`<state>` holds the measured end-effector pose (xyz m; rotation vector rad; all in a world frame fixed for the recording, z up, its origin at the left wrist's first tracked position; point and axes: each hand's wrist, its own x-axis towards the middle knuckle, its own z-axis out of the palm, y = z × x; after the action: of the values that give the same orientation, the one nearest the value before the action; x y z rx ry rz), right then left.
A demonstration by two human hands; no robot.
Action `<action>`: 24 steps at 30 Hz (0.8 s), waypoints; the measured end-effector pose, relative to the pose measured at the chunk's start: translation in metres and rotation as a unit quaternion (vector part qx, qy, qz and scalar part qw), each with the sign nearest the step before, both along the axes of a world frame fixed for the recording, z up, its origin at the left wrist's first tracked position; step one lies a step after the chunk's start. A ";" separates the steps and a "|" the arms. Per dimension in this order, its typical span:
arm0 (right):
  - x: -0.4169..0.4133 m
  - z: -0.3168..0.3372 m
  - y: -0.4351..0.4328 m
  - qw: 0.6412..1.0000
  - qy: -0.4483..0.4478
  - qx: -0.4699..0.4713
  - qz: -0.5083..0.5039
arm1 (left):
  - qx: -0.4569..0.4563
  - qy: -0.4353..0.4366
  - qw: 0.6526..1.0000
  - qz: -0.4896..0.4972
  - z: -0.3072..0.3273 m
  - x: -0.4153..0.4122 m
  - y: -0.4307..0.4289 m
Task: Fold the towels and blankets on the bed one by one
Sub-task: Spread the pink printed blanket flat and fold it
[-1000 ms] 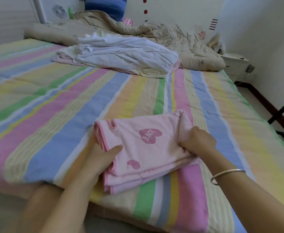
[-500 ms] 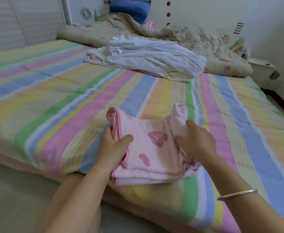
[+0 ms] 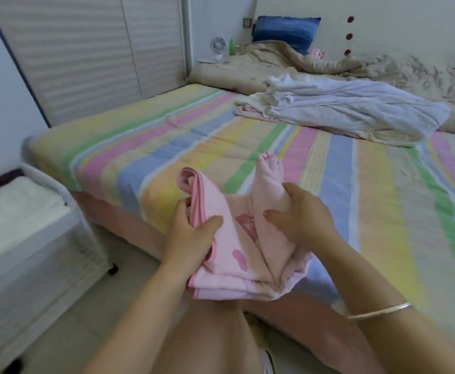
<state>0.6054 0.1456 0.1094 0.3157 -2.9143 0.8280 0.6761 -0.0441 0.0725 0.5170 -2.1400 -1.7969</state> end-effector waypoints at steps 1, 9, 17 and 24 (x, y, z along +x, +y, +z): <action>0.001 0.001 -0.019 1.000 -0.012 -0.017 0.016 | -0.005 0.003 1.000 0.014 0.001 0.007 -0.018; 0.009 0.004 -0.206 0.978 -0.065 -0.092 0.178 | 0.047 0.000 0.979 0.200 -0.002 0.094 -0.188; -0.014 0.009 -0.410 0.935 -0.138 -0.143 0.295 | 0.041 -0.008 0.928 0.369 -0.017 0.136 -0.338; -0.050 -0.034 -0.550 0.925 -0.147 -0.201 0.287 | -0.028 -0.104 0.883 0.458 -0.043 0.143 -0.458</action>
<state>0.5554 -0.4039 0.0751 1.1199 -2.8157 1.6477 0.8193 -0.5021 0.0298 1.4537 -1.5778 -1.1517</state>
